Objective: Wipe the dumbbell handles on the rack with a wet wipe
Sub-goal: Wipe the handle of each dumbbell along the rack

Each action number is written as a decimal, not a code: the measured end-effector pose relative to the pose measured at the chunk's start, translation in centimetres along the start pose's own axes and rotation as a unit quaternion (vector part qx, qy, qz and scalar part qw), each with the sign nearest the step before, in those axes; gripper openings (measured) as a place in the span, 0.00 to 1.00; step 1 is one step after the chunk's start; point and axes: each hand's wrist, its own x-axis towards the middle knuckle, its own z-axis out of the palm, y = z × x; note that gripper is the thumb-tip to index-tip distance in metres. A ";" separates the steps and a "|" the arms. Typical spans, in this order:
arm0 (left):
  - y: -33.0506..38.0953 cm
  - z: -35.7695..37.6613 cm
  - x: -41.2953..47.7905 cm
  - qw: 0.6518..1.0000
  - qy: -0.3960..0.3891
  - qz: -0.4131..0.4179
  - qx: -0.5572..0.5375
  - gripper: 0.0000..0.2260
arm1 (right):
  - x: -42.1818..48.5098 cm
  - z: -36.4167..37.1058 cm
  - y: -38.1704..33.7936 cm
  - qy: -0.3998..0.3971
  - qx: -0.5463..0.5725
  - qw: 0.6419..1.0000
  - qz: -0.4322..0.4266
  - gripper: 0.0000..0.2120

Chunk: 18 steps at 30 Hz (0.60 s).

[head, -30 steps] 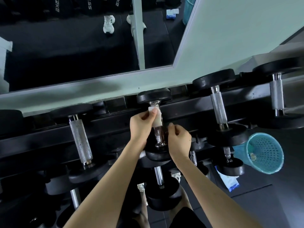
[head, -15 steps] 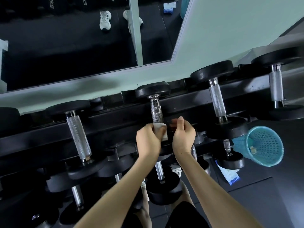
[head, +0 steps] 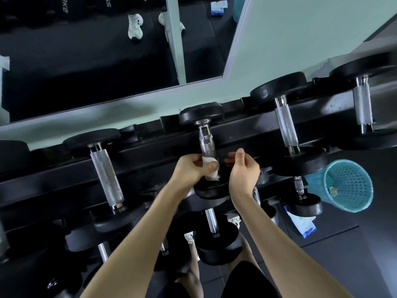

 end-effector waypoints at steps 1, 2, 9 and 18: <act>-0.2 0.7 -0.1 0.998 0.042 0.020 0.042 0.04 | 0.2 -0.1 0.0 0.004 0.000 1.000 0.003 0.18; -0.5 1.5 -0.3 0.990 0.086 0.041 0.109 0.05 | 0.3 -0.2 0.0 0.007 -0.003 1.000 0.003 0.17; 0.3 3.2 -1.8 0.973 0.206 0.061 0.088 0.04 | -0.3 -0.2 -0.2 -0.013 -0.023 1.000 0.003 0.17; 0.2 2.6 -0.7 0.972 0.207 0.036 -0.105 0.12 | 0.0 -0.3 0.2 -0.023 -0.028 0.999 -0.016 0.17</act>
